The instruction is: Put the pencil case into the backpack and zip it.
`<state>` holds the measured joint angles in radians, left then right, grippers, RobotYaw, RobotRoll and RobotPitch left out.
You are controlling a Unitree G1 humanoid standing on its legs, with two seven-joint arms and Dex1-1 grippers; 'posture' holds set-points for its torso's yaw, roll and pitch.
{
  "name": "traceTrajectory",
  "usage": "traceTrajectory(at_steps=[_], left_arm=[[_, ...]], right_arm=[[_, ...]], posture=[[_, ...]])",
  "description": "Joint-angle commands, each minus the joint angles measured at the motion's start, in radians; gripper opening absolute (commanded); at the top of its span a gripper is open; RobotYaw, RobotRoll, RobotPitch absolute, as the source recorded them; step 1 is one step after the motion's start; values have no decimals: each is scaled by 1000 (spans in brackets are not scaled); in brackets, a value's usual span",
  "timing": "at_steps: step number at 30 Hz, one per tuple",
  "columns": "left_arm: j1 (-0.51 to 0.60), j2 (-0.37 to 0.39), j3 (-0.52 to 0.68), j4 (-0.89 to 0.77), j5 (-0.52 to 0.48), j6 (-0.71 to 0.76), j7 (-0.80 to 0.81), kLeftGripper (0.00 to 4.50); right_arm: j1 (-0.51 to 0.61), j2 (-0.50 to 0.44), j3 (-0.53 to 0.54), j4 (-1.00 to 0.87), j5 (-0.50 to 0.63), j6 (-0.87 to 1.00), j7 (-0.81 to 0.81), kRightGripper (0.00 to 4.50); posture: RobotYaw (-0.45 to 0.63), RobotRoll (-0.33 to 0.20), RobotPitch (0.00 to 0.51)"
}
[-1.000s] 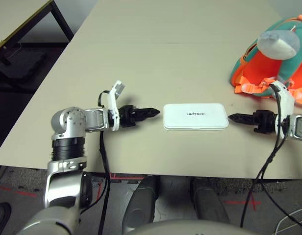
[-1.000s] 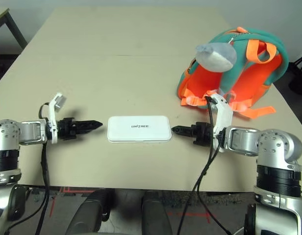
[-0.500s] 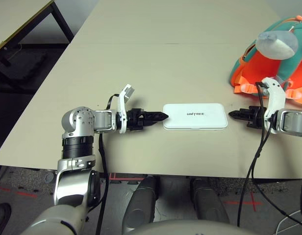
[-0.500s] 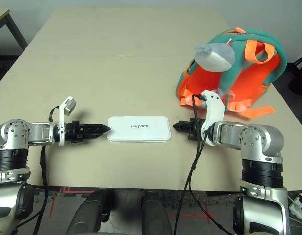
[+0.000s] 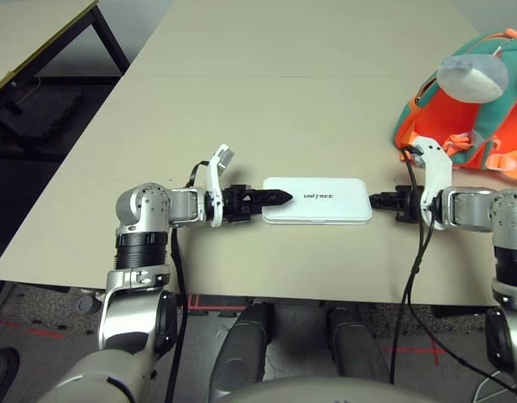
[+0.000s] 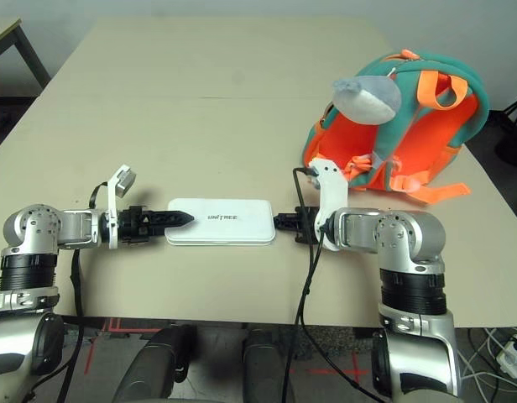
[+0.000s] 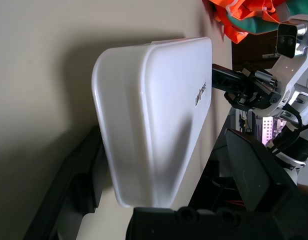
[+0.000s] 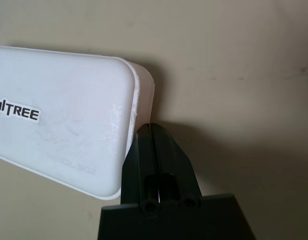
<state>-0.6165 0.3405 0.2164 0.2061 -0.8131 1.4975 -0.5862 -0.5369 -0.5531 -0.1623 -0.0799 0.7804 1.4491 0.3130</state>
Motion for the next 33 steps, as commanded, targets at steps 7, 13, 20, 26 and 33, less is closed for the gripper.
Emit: traceTrajectory(at_steps=[7,13,20,26,33], left_arm=[[56,17,-84,-22,49,-91,-40,3239],[90,16,-94,-98,22,-138,-89,1725],[97,34,-115,-120,32,-163,-99,1448],[64,47,-155,-49,64,-212,-117,1440],[-18,59,-209,65,105,-265,-160,1439]], right_arm=[[-4,11,15,-26,-28,-9,35,0],[49,-8,-39,-107,-45,-101,51,613],[96,-72,-276,-388,33,8,11,2772],[101,-96,-478,-526,24,165,-56,4497],[7,-23,-526,-542,-87,165,-200,4500]], posture=[[117,0,173],[115,0,180],[51,0,188],[-40,0,187],[-85,0,173]])
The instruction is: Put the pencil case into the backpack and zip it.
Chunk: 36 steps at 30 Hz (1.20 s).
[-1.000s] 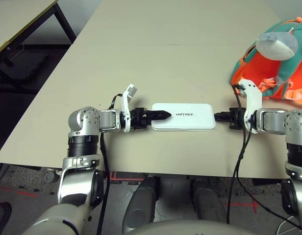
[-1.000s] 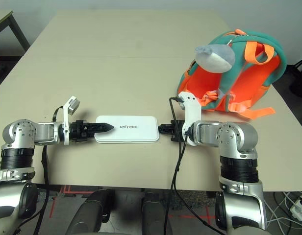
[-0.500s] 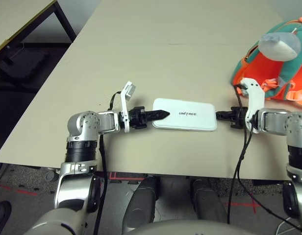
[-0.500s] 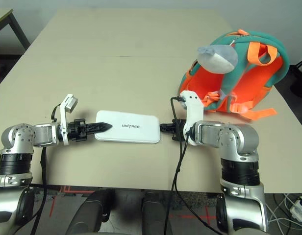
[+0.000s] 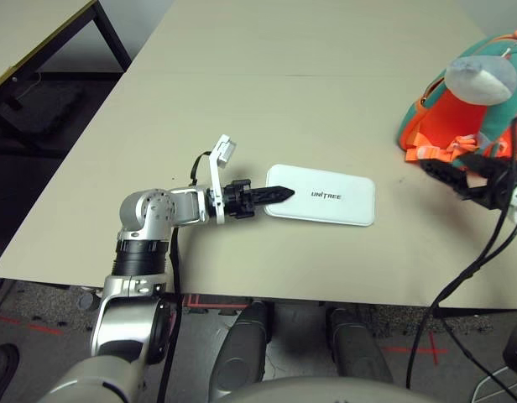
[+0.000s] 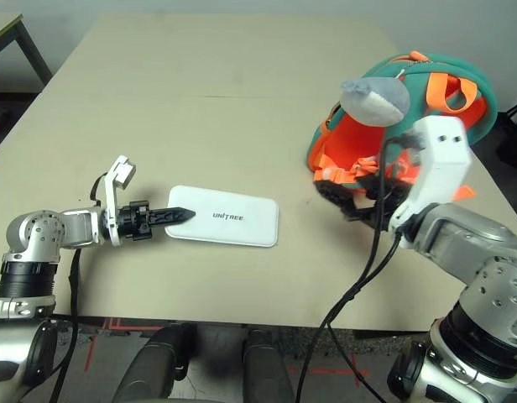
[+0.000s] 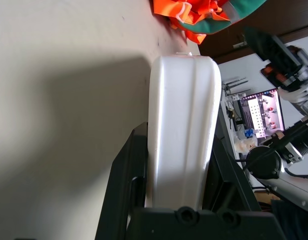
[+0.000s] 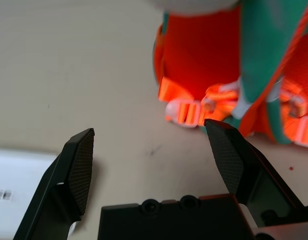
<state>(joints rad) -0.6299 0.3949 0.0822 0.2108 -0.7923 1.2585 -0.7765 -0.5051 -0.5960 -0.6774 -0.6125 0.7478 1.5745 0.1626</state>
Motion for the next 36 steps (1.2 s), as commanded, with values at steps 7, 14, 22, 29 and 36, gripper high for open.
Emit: traceTrajectory(at_steps=[7,14,22,29,36], left_arm=[[-66,6,-79,138,113,-72,16,1437],[-47,12,-58,132,120,-89,25,1437],[-30,2,-40,115,122,-104,43,1436],[-23,-6,-30,103,126,-108,56,1436],[-16,-18,-8,98,127,-117,75,1436]], right_arm=[[-38,49,13,23,-196,-63,-126,4500],[-9,-13,111,115,-306,-241,-117,4500],[-25,28,193,320,-390,-482,-106,4500],[-81,48,256,538,-447,-711,-83,4500],[-139,58,283,686,-485,-865,-85,4500]], posture=[[-70,0,156],[-45,0,148],[-27,0,148],[-7,0,148],[12,0,149]])
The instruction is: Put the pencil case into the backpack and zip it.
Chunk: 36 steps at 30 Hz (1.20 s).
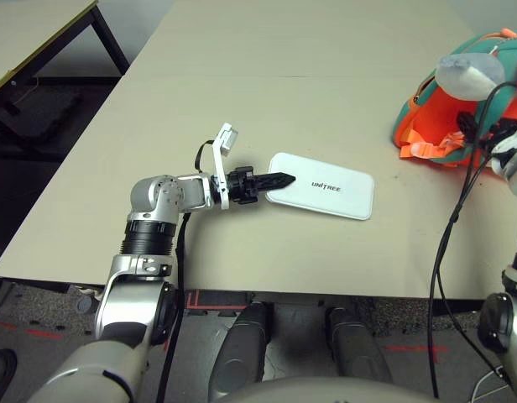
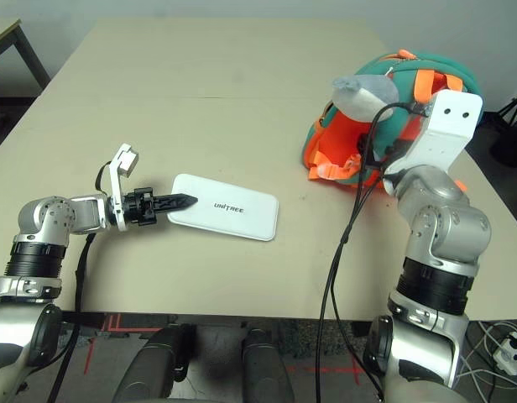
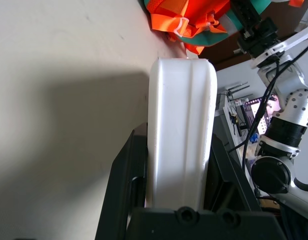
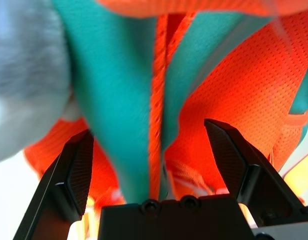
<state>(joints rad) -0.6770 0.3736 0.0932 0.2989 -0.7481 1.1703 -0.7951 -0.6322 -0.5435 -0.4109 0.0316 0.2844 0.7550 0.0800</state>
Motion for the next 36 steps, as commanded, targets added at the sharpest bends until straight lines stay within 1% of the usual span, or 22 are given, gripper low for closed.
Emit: traceTrajectory(at_steps=[1,4,9,11,12,14,15,16,19,21,23,26,29,32,33,36], left_arm=[[32,1,-17,8,83,-29,96,1436],[33,-8,-11,5,81,-32,104,1436],[42,-20,-10,3,83,-42,110,1436],[43,-24,-12,5,85,-47,111,1436],[43,-28,-14,9,87,-52,111,1436],[42,-34,-16,13,89,-60,112,1436],[42,-37,-17,14,90,-62,112,1436],[42,-38,-19,15,91,-66,111,1436],[42,-42,-23,19,93,-75,111,1436],[43,-43,-26,23,96,-82,110,1436],[44,-38,-34,26,103,-91,108,1436],[46,-18,-67,38,140,-127,105,1436],[51,-2,-101,71,174,-173,94,1436],[47,7,-129,115,199,-218,69,1436],[43,8,-135,131,204,-230,62,1436],[27,10,-147,186,211,-258,47,1436]], right_arm=[[-15,5,20,48,-25,-55,-1,4354],[-19,6,21,55,-30,-66,-3,3740],[-21,-2,22,52,-30,-68,-3,2141],[-21,-6,21,50,-29,-66,-3,1565],[-21,-10,20,50,-30,-66,-2,1174],[-18,-19,24,48,-33,-65,3,532],[-17,-22,27,48,-34,-65,6,244],[-15,-24,27,46,-33,-63,8,123],[-10,-35,34,20,-26,-40,27,118],[11,-57,38,-49,-1,32,61,118],[45,-92,26,-163,39,151,93,118],[73,-163,-56,-373,148,417,135,118],[67,-229,-146,-500,223,617,176,118],[50,-292,-227,-584,277,765,230,118],[37,-306,-252,-608,294,811,248,118],[34,-330,-312,-662,348,859,279,118]], posture=[[13,0,149],[16,0,150],[12,0,148],[9,0,147],[8,0,146],[8,0,143],[8,0,143],[7,0,140],[1,0,136],[-4,0,131],[-12,0,128],[-38,0,124],[-89,0,121],[-121,0,119],[-155,0,121],[-223,0,125]])
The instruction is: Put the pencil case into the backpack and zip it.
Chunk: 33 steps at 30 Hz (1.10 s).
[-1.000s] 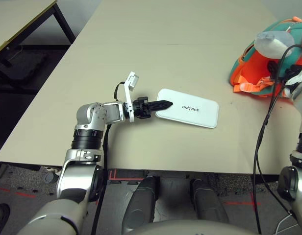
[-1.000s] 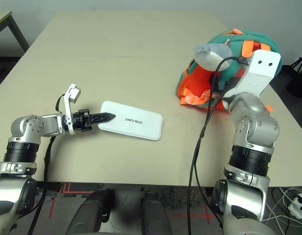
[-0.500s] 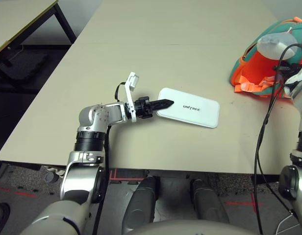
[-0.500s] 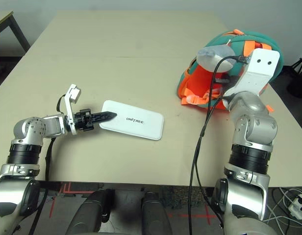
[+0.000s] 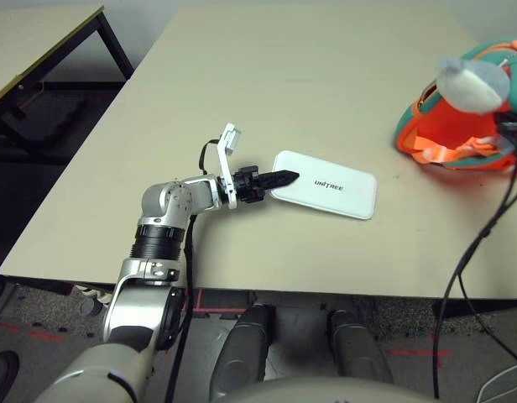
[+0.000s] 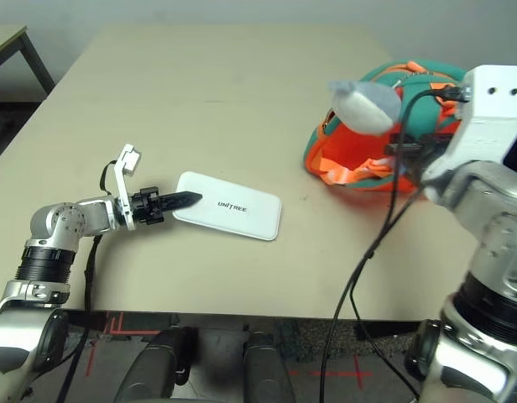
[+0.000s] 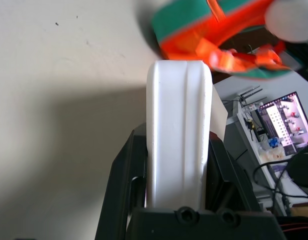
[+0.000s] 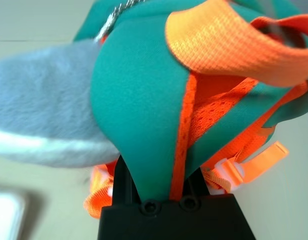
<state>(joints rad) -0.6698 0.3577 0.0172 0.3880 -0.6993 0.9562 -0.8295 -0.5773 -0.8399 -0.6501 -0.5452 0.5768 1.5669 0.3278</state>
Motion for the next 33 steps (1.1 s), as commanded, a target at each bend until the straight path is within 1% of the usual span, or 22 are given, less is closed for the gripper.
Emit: traceTrajectory(at_steps=[1,3,6,9,11,14,17,18,19,20,22,25,29,33], left_arm=[[12,26,-78,119,168,-54,74,1436],[-1,23,-94,160,183,-78,59,1436],[-17,22,-106,200,196,-99,39,1436],[-37,20,-117,238,207,-115,19,1436],[-50,19,-126,258,213,-129,10,1436],[-70,19,-128,265,218,-162,-1,1436],[-144,57,-82,214,185,-154,-40,1436],[-183,82,-77,191,179,-150,-69,1436],[-207,98,-79,179,177,-149,-89,1436],[-243,132,-104,157,189,-155,-140,1436],[-301,176,-134,128,206,-167,-214,1436],[-446,228,-151,104,234,-211,-318,1411],[-575,242,-170,99,280,-291,-407,1337],[-667,207,-170,119,309,-360,-459,1336]], right_arm=[[-8,-40,-103,-103,86,48,34,118],[52,-52,-173,-149,163,48,42,118],[126,-60,-236,-186,267,48,20,118],[229,-63,-300,-218,371,48,2,118],[293,-50,-338,-226,411,48,-3,118],[352,-30,-333,-237,421,48,-14,118],[415,12,-270,-225,375,2,-22,118],[433,19,-241,-214,353,-32,-25,118],[444,21,-222,-205,340,-58,-26,118],[440,25,-192,-185,322,-90,-28,118],[430,28,-147,-149,290,-146,-30,118],[421,13,-57,-84,226,-252,-19,118],[408,7,15,-28,188,-334,7,118],[400,-2,49,9,166,-381,26,118]], posture=[[-234,0,126],[-260,0,130],[-286,0,135],[-301,0,148],[-289,0,157],[-258,0,174],[-227,0,181],[-203,0,185],[-203,0,185],[-185,0,187],[-159,0,189],[-141,0,190],[-106,0,190],[-92,0,189]])
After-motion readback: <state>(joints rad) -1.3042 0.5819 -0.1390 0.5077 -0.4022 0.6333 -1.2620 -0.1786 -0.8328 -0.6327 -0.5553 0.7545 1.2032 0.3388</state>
